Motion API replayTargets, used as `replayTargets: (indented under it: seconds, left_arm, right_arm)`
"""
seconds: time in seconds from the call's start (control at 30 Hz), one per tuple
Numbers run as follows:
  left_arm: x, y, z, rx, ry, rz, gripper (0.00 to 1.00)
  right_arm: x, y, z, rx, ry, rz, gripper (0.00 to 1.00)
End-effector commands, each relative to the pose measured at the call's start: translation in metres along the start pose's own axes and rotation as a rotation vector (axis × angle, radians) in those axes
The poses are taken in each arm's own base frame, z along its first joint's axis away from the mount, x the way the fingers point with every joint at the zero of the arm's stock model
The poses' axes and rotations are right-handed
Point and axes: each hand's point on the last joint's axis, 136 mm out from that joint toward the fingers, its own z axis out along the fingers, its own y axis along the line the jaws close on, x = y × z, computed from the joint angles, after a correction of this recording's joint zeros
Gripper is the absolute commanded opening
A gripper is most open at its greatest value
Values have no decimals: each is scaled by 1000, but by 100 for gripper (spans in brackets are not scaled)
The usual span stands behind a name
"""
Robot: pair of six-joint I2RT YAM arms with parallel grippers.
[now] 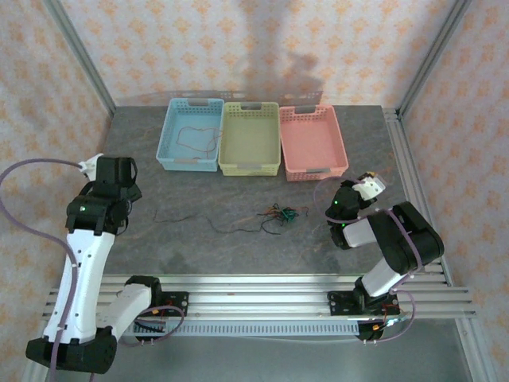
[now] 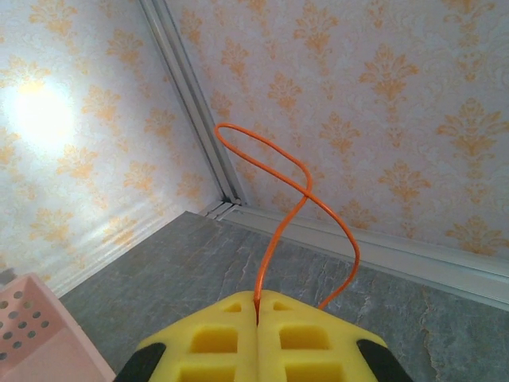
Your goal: Untangle the cables
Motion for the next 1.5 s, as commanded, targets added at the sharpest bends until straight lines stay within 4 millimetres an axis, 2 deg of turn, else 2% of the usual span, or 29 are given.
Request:
replayTargets:
  seconds: [0.0, 0.1, 0.2, 0.27, 0.37, 0.47, 0.57, 0.73, 0.9, 1.17, 1.47]
  left_arm:
    - [8, -18, -7, 106, 28, -10, 63]
    - [12, -46, -16, 206, 5, 45, 63]
    - [37, -110, -31, 449, 36, 155, 63]
    - [69, -162, -44, 618, 98, 265, 63]
    - [118, -220, -58, 718, 160, 441, 63]
    - [163, -266, -67, 758, 210, 601, 63]
    - [205, -301, -64, 760, 281, 733, 63]
    - [235, -321, -38, 637, 312, 853, 60]
    - [255, -333, -38, 653, 349, 895, 58]
    - [265, -345, -20, 591, 350, 944, 42]
    - [260, -347, -16, 570, 319, 934, 20]
  right_arm:
    - [-5, 5, 2, -17, -9, 36, 0]
    - [-4, 6, 3, -20, -8, 33, 0]
    - [-4, 7, 2, -28, -6, 34, 0]
    - [-4, 8, 2, -31, -5, 34, 0]
    - [-3, 8, 3, -33, -3, 30, 0]
    - [-3, 9, 3, -38, -3, 32, 0]
    - [-3, 9, 3, -41, -2, 31, 0]
    - [-3, 10, 3, -45, -1, 32, 0]
    - [-3, 10, 3, -45, -1, 32, 0]
    - [-3, 11, 3, -50, 1, 29, 0]
    - [-3, 12, 3, -55, 0, 30, 0]
